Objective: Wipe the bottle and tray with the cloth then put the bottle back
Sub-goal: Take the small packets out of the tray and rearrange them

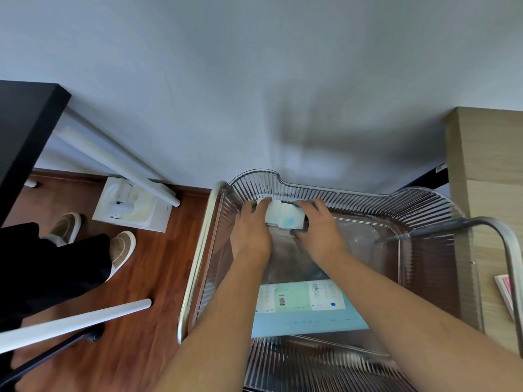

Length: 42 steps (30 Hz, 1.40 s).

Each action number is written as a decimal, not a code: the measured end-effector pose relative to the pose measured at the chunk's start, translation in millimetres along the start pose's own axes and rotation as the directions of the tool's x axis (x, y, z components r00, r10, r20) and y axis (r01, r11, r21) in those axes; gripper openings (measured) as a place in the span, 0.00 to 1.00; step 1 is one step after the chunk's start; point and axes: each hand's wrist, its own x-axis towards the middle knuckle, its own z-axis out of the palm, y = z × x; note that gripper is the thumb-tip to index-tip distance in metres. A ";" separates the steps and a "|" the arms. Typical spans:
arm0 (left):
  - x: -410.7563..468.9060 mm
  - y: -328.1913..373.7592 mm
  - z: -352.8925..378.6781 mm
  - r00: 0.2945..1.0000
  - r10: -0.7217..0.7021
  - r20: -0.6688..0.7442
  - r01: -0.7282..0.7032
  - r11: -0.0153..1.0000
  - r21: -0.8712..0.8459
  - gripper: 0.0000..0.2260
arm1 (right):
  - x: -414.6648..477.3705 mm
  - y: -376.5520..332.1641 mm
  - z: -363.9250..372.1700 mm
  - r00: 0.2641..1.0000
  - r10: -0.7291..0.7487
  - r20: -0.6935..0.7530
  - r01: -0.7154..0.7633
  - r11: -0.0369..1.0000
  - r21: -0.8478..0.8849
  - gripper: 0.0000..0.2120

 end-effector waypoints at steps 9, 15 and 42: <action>-2.6 5.1 -6.3 0.999 0.001 0.032 -0.002 1.000 0.013 0.25 | -5.8 -7.5 -2.2 0.998 0.063 0.000 -0.062 0.998 0.027 0.34; -39.1 30.9 -40.7 0.996 0.092 0.020 -0.094 0.991 0.093 0.26 | -36.0 -30.4 -53.9 0.997 0.067 -0.042 -0.061 0.990 0.126 0.27; -165.4 304.7 32.8 0.597 0.616 0.513 -0.801 0.426 0.421 0.19 | -190.5 159.4 -291.8 0.948 0.304 -0.089 -0.314 0.868 -0.385 0.27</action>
